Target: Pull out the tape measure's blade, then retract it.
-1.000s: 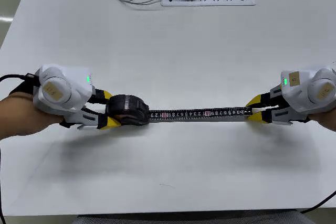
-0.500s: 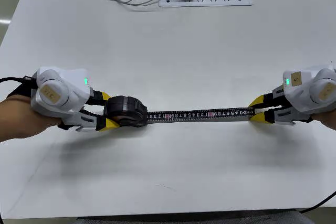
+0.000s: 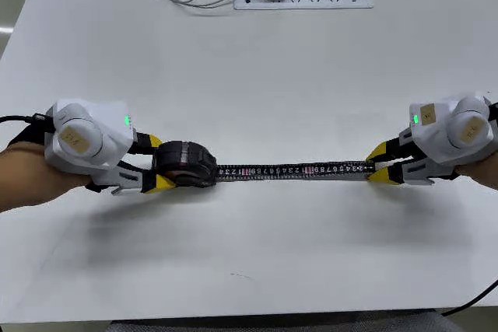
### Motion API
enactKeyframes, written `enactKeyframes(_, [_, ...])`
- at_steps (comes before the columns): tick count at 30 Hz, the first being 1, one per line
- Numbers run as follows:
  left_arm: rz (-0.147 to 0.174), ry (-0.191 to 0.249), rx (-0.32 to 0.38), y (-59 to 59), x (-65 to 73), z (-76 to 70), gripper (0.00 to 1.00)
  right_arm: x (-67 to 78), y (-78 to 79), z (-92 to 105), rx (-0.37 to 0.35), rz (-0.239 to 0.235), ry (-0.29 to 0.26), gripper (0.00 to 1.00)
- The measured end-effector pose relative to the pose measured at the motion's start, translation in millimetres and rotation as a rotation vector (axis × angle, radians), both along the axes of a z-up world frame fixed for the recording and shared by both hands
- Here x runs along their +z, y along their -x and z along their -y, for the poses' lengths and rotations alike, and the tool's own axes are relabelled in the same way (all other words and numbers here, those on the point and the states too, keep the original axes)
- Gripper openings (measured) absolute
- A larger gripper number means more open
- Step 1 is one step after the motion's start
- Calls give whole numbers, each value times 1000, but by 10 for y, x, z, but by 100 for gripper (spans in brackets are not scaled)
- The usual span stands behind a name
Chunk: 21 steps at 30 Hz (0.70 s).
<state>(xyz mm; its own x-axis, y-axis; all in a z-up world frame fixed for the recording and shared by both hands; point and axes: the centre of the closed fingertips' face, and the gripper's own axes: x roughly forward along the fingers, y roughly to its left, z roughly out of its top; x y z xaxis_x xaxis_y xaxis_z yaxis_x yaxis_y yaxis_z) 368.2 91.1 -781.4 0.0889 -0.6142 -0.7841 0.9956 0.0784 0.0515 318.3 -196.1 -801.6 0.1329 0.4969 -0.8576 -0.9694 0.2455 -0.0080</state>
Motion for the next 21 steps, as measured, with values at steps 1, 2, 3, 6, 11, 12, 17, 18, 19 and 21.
enactKeyframes(1, [-2,0,3,0,0,0,27,-3,-1,-2,1,0,1,10])
enactKeyframes(2, [-3,-1,4,1,0,0,27,-4,-2,0,-1,-1,2,10])
enactKeyframes(3, [-3,-1,5,2,0,0,27,-5,-3,-3,-2,-2,3,11])
enactKeyframes(6, [-11,-3,12,0,-4,-1,27,-8,-6,-6,-5,-6,6,11])
enactKeyframes(11, [-14,-5,19,-7,-6,-4,27,-7,-12,-6,-18,-6,2,11])
enactKeyframes(12, [-14,-5,21,-6,-7,-3,27,-6,-13,-8,-20,-7,3,11])
enactKeyframes(17, [-19,-6,34,-6,-11,-6,28,26,-31,-51,-41,-8,-19,14])
enactKeyframes(18, [-20,-10,40,-9,-21,-10,30,29,-35,-59,-39,-7,-18,15])
enactKeyframes(19, [-8,-31,42,-26,-49,-33,33,28,-34,-65,-31,-5,-16,15])
enactKeyframes(21, [-32,-13,45,6,-39,-12,34,24,-34,-78,-36,-7,-17,16])
